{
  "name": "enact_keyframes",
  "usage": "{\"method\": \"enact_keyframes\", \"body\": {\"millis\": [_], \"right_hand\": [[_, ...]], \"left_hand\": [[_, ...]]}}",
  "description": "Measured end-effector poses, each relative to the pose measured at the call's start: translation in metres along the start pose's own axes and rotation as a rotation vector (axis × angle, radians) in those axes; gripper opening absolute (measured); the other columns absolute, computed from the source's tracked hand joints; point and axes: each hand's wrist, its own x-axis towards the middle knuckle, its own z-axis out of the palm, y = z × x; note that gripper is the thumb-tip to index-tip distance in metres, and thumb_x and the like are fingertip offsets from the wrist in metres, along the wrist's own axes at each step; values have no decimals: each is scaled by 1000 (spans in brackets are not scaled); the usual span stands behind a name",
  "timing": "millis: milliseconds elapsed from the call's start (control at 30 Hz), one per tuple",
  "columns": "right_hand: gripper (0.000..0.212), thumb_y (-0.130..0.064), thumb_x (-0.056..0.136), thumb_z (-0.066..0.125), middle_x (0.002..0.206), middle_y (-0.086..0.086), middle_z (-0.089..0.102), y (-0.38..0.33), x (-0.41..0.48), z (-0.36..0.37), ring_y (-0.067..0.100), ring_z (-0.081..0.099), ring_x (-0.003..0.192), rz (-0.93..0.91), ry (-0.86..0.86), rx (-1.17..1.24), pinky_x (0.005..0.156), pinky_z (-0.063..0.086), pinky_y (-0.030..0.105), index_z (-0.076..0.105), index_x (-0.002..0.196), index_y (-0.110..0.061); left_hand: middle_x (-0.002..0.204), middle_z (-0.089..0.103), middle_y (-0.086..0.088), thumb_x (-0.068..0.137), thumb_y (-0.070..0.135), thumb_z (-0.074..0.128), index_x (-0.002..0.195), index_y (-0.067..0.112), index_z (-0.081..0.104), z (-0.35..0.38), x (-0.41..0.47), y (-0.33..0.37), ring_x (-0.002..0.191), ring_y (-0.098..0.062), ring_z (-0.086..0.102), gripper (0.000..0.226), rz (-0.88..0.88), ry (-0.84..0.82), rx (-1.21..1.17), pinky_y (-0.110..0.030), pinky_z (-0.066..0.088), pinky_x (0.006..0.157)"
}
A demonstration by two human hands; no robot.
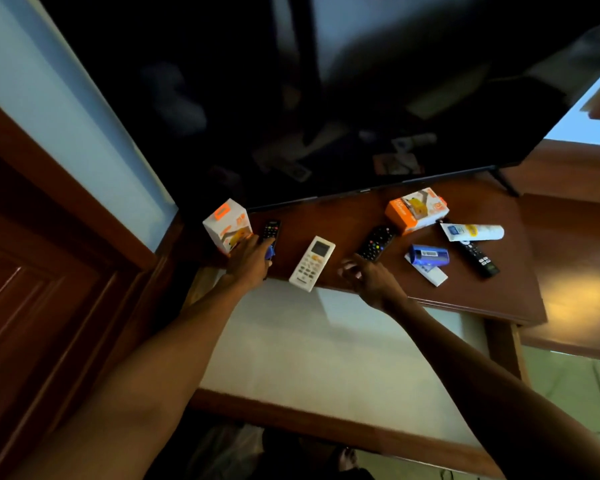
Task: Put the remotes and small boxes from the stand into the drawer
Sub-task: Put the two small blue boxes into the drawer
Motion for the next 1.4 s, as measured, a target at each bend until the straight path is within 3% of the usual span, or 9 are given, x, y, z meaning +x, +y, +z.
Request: {"method": "enact_keyframes", "body": {"millis": [200, 433, 567, 700, 833, 967, 1067, 1233, 1400], "right_hand": [[32, -54, 92, 48, 114, -8, 70, 3, 15, -4, 13, 66, 92, 64, 44, -4, 77, 55, 36, 57, 114, -33], [64, -21, 85, 68, 139, 21, 49, 65, 20, -57, 41, 47, 126, 259, 216, -301, 93, 46, 48, 42, 142, -7], [73, -24, 74, 78, 141, 16, 48, 114, 23, -84, 36, 43, 132, 334, 72, -383, 102, 42, 46, 46, 139, -13], [61, -30, 74, 78, 127, 7, 64, 139, 29, -88, 31, 60, 116, 257, 51, -381, 94, 49, 41, 57, 130, -23], [52, -27, 78, 76, 119, 13, 68, 138, 25, -92, 36, 63, 106, 156, 95, -399, 87, 50, 42, 60, 127, -19], [62, -43, 78, 75, 116, 17, 66, 117, 10, -89, 40, 61, 103, 65, 196, -329, 79, 47, 43, 56, 132, -18], [66, -58, 76, 71, 112, 13, 68, 75, -3, -76, 39, 63, 98, -2, 218, -218, 72, 47, 40, 57, 128, -21], [50, -66, 67, 72, 76, -4, 73, 0, -21, -32, 18, 68, 72, -33, -62, -153, 63, 51, 32, 64, 97, -27], [56, -65, 62, 77, 96, -3, 72, -38, -38, 58, 20, 66, 84, -33, -331, -184, 71, 50, 30, 65, 104, -30]], "left_hand": [[129, 52, -10, 86, 9, 69, 137, 26, 53, 0, 16, -3, 109, -34, 56, 56, 69, 8, -65, -41, 47, 86], [120, 57, -4, 90, 21, 68, 135, 25, 56, -42, 52, 92, 105, -21, 60, 47, 214, 99, -591, -30, 49, 91], [117, 63, 2, 82, 14, 78, 132, 13, 61, -40, 44, 144, 101, -8, 59, 53, 187, 106, -785, -2, 42, 85], [117, 71, -3, 78, 28, 81, 136, 25, 58, -18, 40, 163, 99, -12, 69, 62, 183, 4, -867, -30, 59, 85], [116, 71, -3, 77, 25, 83, 137, 24, 58, -14, 33, 175, 93, -8, 68, 65, 121, 2, -919, -13, 53, 74], [112, 72, 0, 75, 40, 82, 135, 29, 59, -15, 3, 163, 94, -8, 68, 66, 75, 36, -992, -27, 56, 81], [117, 70, 2, 75, 41, 83, 133, 26, 61, -9, -43, 143, 101, -7, 64, 64, 36, 52, -951, -22, 52, 84], [120, 68, 6, 76, 31, 83, 132, 21, 63, 11, -112, 68, 101, -5, 64, 61, -37, -5, -810, -11, 50, 80], [116, 72, 3, 75, 39, 83, 128, 22, 65, 39, -150, -18, 97, -11, 69, 58, -117, -127, -657, -28, 57, 85]]}}
